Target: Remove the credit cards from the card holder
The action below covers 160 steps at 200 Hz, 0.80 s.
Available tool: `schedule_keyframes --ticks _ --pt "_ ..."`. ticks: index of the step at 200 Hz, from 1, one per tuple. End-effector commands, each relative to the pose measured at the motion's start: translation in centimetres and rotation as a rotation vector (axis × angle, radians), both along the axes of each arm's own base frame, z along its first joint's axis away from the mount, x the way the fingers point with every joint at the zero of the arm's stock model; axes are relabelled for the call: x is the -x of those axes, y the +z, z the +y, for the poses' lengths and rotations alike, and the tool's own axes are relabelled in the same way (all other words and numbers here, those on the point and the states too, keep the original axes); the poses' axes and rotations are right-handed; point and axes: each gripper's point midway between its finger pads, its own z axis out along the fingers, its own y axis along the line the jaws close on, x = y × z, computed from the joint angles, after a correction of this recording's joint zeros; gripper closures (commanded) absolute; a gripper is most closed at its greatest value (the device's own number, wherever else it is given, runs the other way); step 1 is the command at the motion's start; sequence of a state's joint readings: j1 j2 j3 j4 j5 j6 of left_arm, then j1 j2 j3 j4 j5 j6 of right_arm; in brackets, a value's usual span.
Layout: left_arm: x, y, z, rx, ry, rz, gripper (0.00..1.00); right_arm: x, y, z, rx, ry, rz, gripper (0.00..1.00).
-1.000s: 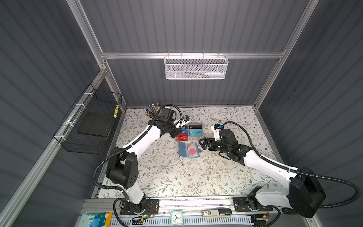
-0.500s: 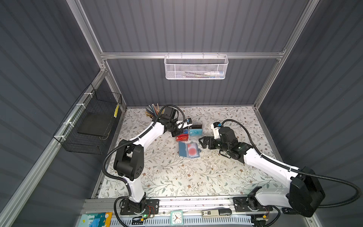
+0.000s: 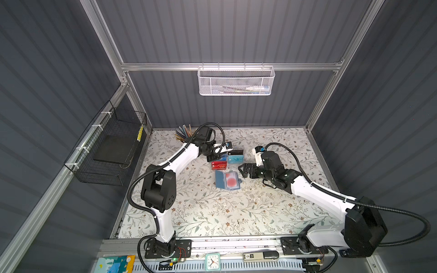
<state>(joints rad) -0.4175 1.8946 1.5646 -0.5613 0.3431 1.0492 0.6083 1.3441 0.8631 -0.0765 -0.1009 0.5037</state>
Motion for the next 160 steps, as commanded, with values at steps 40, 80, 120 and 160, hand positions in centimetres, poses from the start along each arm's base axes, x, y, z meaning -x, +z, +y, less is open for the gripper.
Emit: schedule_keyframes --ticks 40,80,120,160 --pt "0.2 -0.4 0.1 -0.016 -0.065 0.009 1.0 -0.6 0.0 0.0 0.021 0.003 -0.009 0.01" --pt "-0.3 -0.7 0.0 -0.012 -0.08 -0.005 1.0 -0.9 -0.2 -0.3 0.015 -0.005 -0.007 0.01" --pt "-0.4 -1.1 -0.2 -0.023 -0.089 0.028 1.0 -1.0 -0.3 -0.6 0.016 -0.011 -0.004 0.01" --pt "-0.3 -2.2 0.3 -0.057 -0.089 0.026 1.0 -0.8 0.0 -0.7 0.005 -0.009 -0.011 0.01"
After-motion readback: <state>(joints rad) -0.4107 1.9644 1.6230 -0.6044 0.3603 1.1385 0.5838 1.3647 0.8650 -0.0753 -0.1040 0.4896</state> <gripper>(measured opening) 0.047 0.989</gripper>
